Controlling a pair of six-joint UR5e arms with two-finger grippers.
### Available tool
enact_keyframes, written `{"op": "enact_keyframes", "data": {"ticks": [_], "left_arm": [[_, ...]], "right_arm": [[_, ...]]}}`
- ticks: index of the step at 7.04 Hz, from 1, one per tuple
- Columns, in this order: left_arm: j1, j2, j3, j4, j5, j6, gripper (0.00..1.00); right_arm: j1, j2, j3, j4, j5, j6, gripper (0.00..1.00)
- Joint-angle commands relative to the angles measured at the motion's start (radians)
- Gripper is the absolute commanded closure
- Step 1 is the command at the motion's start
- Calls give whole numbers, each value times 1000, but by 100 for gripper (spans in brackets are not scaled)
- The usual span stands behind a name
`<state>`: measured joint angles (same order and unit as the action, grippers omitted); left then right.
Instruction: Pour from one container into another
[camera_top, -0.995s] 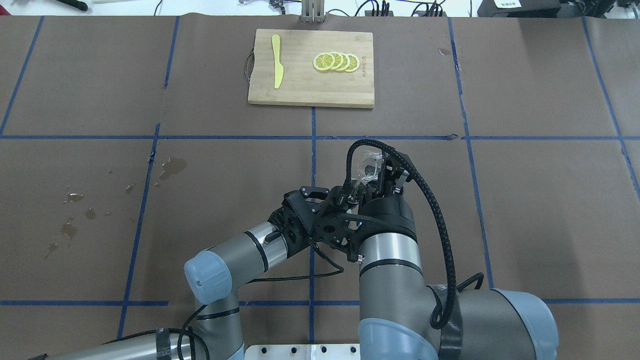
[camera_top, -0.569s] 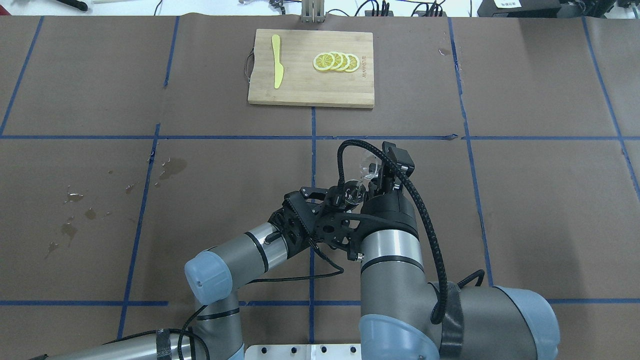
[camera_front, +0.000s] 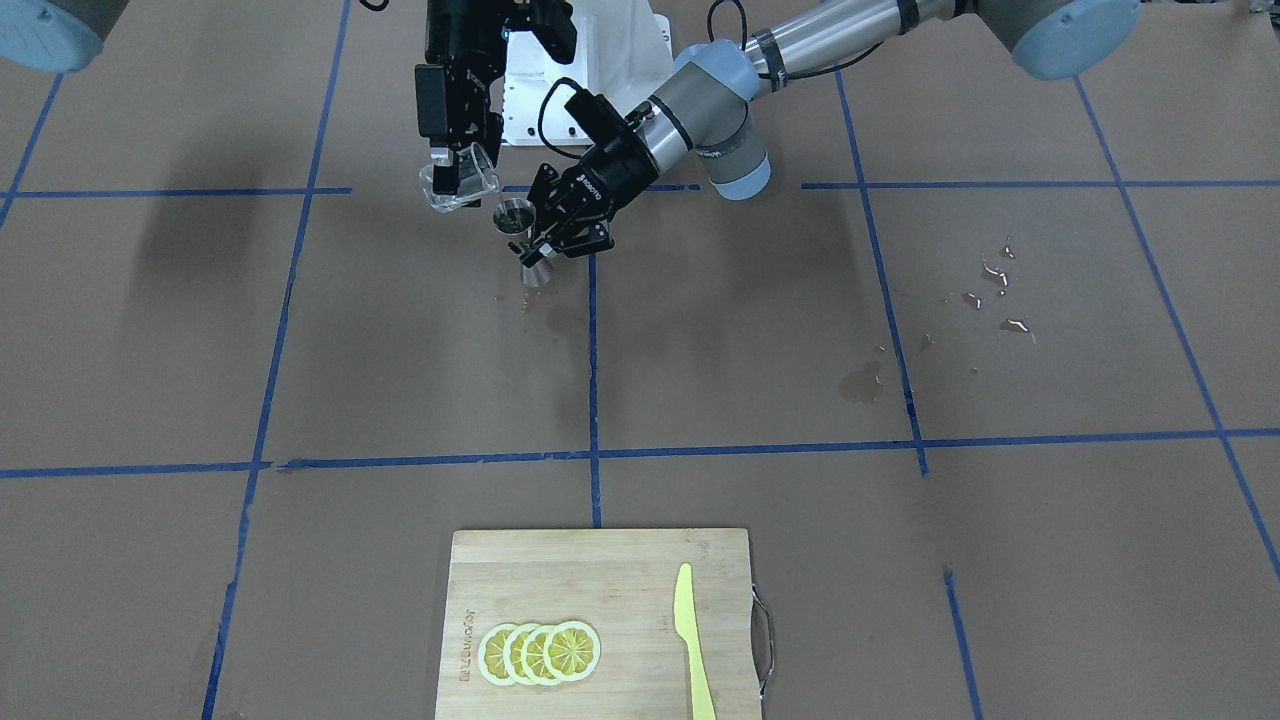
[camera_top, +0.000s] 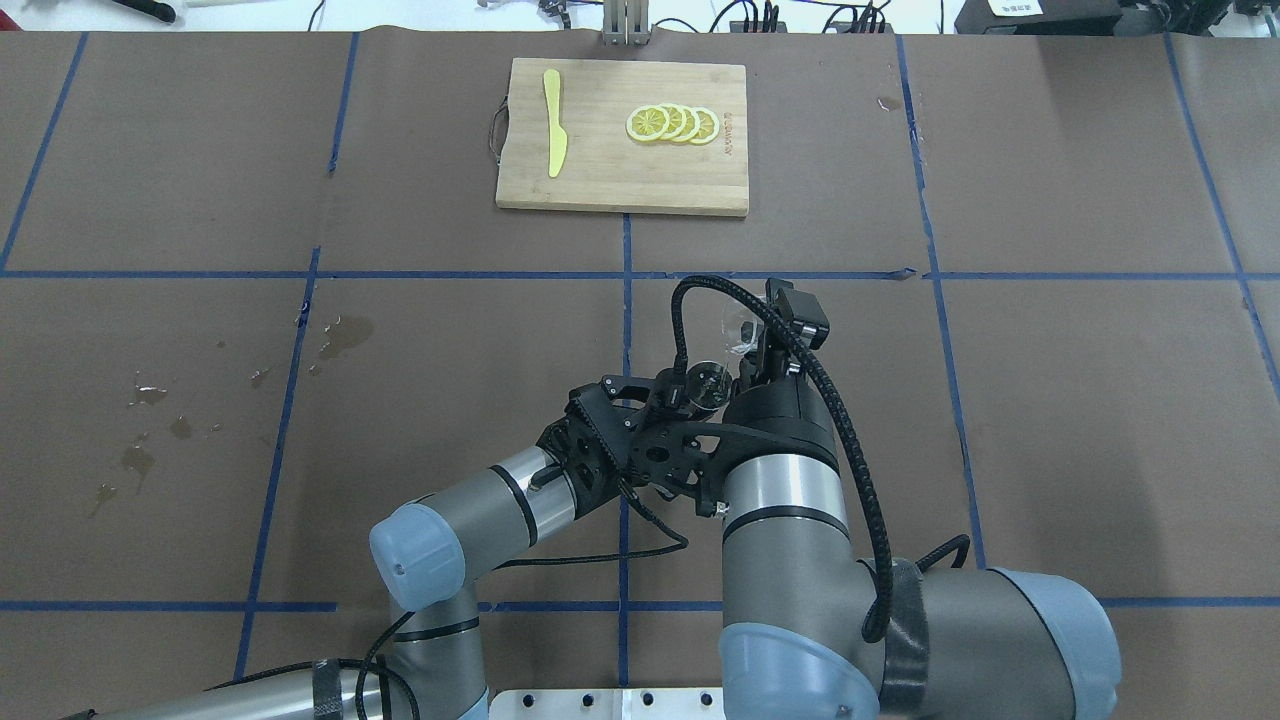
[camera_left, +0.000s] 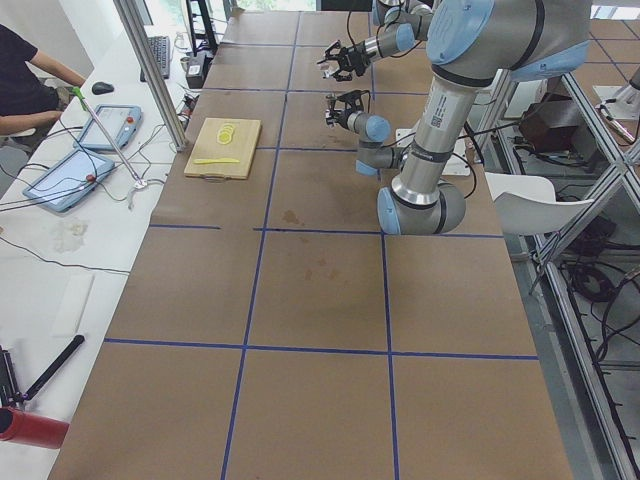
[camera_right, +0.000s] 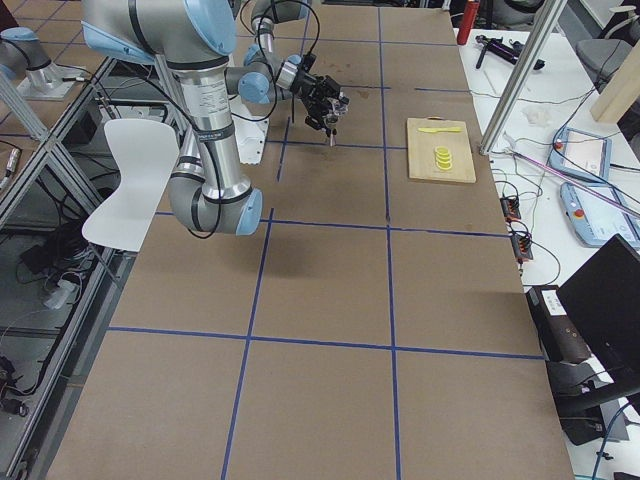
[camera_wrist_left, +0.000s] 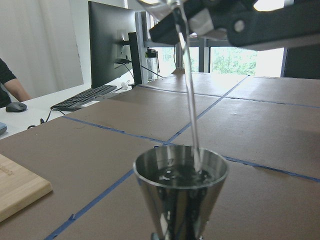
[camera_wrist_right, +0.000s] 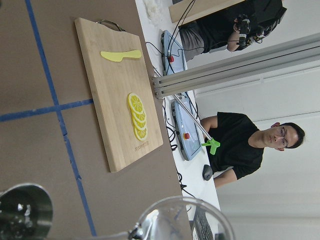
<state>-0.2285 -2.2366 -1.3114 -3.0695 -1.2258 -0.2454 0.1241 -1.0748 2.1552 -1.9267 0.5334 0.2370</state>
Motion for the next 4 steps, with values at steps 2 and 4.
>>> {"op": "enact_keyframes", "data": {"ticks": [2, 4], "left_arm": [[3, 0, -3, 0, 0, 0, 100], [5, 0, -3, 0, -1, 0, 100]], "right_arm": [[-1, 10, 0, 0, -4, -1, 90], [-4, 13, -2, -27, -7, -1, 90]]}}
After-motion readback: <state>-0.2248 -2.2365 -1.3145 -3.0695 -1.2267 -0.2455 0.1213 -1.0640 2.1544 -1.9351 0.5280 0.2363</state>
